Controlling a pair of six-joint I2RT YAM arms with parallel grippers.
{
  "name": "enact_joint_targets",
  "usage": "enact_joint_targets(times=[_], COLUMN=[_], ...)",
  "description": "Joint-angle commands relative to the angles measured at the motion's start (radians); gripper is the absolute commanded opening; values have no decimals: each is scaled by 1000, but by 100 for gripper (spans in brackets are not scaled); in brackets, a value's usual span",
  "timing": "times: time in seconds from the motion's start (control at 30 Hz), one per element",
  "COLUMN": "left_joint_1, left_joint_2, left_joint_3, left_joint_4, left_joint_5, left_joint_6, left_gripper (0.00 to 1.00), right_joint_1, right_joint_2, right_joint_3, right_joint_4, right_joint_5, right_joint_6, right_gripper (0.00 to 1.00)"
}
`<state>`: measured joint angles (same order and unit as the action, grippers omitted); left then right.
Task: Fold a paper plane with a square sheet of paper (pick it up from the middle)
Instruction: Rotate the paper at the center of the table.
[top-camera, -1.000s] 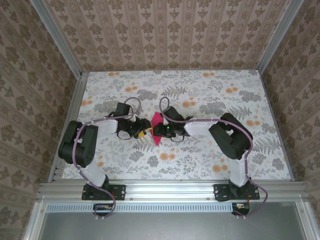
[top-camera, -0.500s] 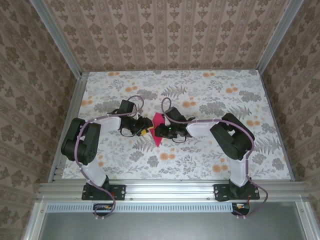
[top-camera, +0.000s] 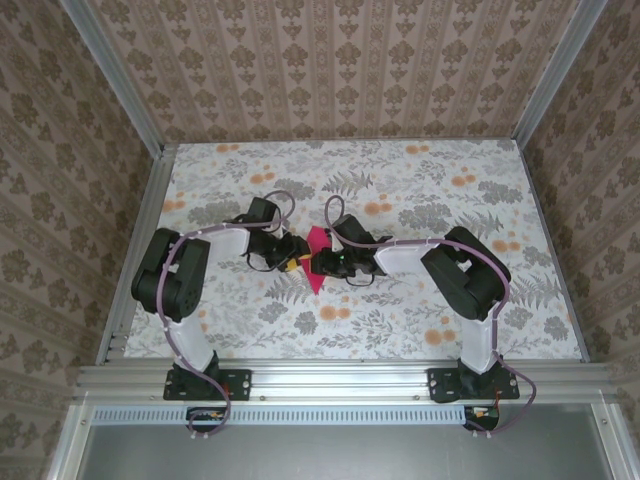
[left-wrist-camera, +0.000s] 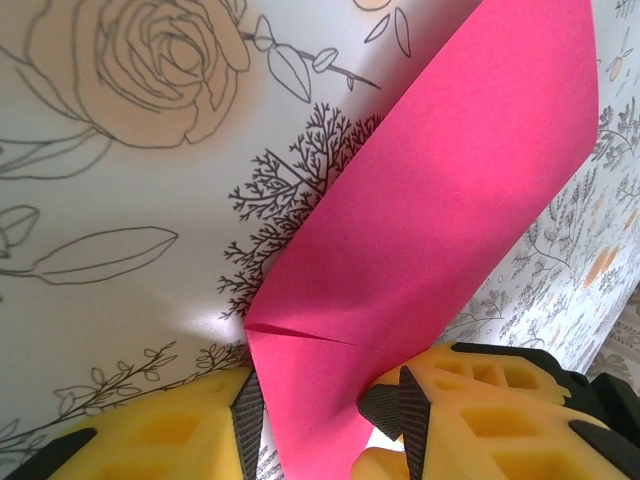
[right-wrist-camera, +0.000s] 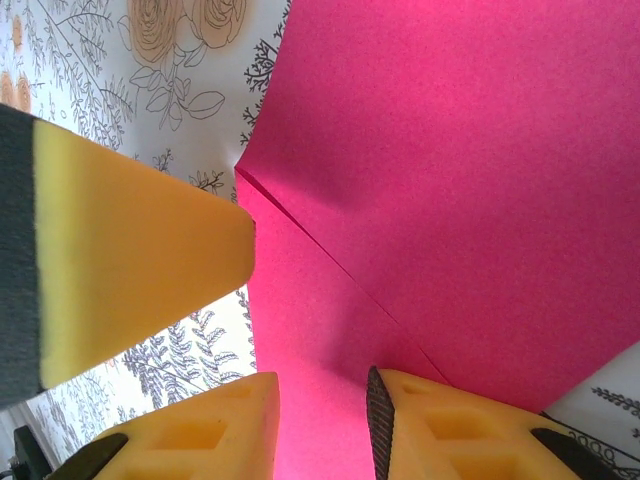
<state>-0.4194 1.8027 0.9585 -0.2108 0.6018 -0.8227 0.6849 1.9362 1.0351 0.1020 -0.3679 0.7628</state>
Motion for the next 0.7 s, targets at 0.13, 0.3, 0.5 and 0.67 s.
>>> enact_joint_targets(times=[0.13,0.3,0.5,0.67], left_joint_1=[-8,-6,-13,-31], left_joint_2=[15,1,-22,-63], left_joint_3=[28,27,9,2], left_joint_4=[-28,-7,24,2], left_joint_5=[13,22,28,-21], left_joint_6=[13,25,32,59], left_gripper=[39,26,4,1], right_joint_1=[-5,-17,-40,-55], right_joint_2=[-9,-16,-47,-105], right_joint_3=[-36,-50,-49,-35], right_joint_4=[-50,-36,-31,-51], right_joint_5=[-7,-23,-82,-83], right_joint_6=[3,-14,-28,-26], right_gripper=[32,32,32,31])
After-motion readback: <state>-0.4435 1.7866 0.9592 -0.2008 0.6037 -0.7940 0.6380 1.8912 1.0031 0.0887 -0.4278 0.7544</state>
